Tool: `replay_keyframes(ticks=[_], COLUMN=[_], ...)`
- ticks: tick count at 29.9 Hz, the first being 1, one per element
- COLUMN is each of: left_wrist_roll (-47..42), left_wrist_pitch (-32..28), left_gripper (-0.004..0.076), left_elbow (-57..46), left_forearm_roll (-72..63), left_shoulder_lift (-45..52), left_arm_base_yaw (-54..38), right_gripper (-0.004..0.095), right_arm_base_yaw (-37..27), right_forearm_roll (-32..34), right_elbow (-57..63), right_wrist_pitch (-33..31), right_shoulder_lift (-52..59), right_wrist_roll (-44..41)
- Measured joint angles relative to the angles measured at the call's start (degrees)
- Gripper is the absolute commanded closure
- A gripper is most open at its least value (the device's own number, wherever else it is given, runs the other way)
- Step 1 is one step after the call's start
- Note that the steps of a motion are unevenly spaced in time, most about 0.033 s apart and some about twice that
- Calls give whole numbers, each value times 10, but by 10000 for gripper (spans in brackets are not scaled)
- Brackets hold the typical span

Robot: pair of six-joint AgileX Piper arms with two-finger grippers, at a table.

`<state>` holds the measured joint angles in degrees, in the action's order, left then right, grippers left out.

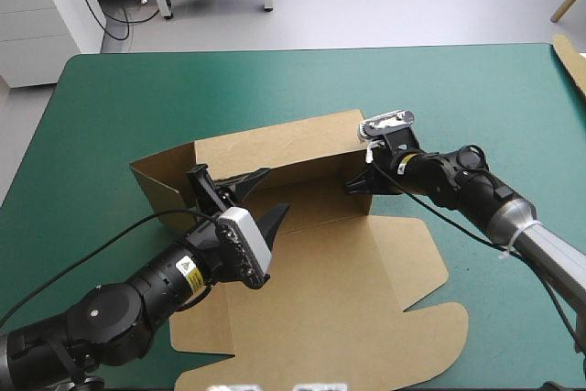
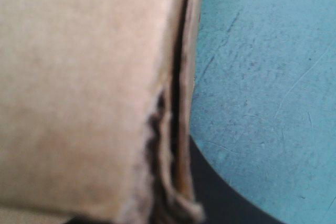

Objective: Fold the box

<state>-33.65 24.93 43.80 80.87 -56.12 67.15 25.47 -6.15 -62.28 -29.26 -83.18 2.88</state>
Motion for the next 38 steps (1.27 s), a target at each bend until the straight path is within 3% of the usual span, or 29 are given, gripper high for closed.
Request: replay_keyframes(ticks=[7, 17, 25, 33, 38], left_wrist_roll=[64, 221, 367, 379, 463], left_wrist_pitch=[164, 217, 276, 278, 290], left_gripper=[437, 472, 731, 714, 708], left_elbow=[0, 119, 274, 323, 326], left_forearm_roll=[-27, -198, -384, -472, -608], left_shoulder_lift=[6, -18, -96, -90, -77], left_arm_base_yaw=[44, 9, -141, -264, -362], right_gripper=[929, 929, 930, 929, 930], right_arm_base_yaw=[0, 0, -27, -119, -148], right_forearm_roll=[16, 65, 77, 54, 33], right_elbow=[-2, -80, -136, -202, -244], right_wrist_pitch=[-22, -193, -294, -380, -387], right_shoulder_lift=[8, 21, 22, -26, -84], right_wrist_roll=[-29, -69, -69, -29, 5])
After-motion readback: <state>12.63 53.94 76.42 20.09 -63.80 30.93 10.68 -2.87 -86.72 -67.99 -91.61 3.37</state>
